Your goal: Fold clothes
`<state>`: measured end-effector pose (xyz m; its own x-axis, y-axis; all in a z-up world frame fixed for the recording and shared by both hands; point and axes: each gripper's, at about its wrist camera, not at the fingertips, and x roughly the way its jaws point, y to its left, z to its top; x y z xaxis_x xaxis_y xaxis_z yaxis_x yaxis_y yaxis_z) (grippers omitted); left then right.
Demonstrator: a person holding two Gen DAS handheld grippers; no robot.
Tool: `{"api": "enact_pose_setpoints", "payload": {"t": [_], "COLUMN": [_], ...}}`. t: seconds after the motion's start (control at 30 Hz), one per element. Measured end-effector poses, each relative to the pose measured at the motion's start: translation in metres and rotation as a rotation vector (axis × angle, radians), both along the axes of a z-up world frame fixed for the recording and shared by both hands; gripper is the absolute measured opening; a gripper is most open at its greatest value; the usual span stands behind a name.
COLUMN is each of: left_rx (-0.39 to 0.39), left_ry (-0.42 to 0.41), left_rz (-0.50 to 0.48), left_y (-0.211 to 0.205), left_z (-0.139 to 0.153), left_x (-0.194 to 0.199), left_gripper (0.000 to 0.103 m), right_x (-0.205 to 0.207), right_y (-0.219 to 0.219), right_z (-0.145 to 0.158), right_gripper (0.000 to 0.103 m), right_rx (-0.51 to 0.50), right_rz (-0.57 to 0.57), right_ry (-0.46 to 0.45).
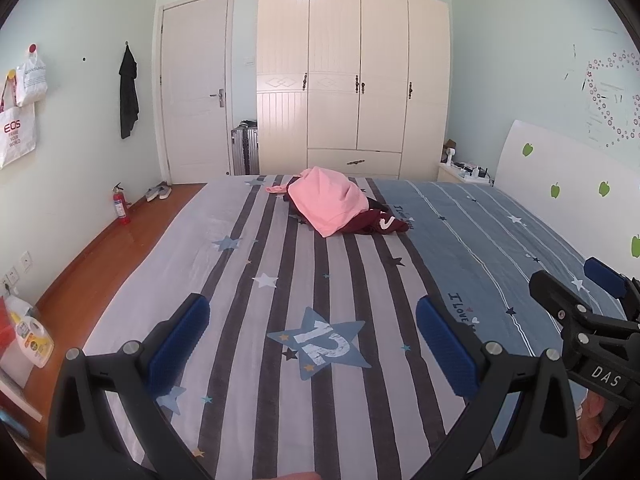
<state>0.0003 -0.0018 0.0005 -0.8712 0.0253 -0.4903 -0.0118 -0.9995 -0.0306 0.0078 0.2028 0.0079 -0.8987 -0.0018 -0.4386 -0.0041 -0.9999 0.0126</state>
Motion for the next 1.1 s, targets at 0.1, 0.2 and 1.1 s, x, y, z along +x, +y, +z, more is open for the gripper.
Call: {"api": "enact_pose_setpoints", "payload": {"t": [0.1,0.2,1.1], "left_rx": [0.002,0.005,-0.008], "left_ry": [0.012,0.015,0.003], "left_rz": [-0.003,-0.006,-0.003], "left_y": [-0.002,-0.012,-0.007], "left_z": [0.001,-0.001,-0.003], "left_x": [0.0,0.002,0.001], "left_gripper": [0.102,0.102,0.102], "right_x": [-0.001,-0.002,-0.002], "right_y": [0.0,0.0,-0.001], "right_z": [0.001,0.001,0.001], "right_gripper": [0.103,0.103,0.103], "right_rx": [0.001,-0.003,-0.004], "right_rz": [-0.001,-0.002,-0.002], "right_ry": [-0.001,0.001,-0.008]}}
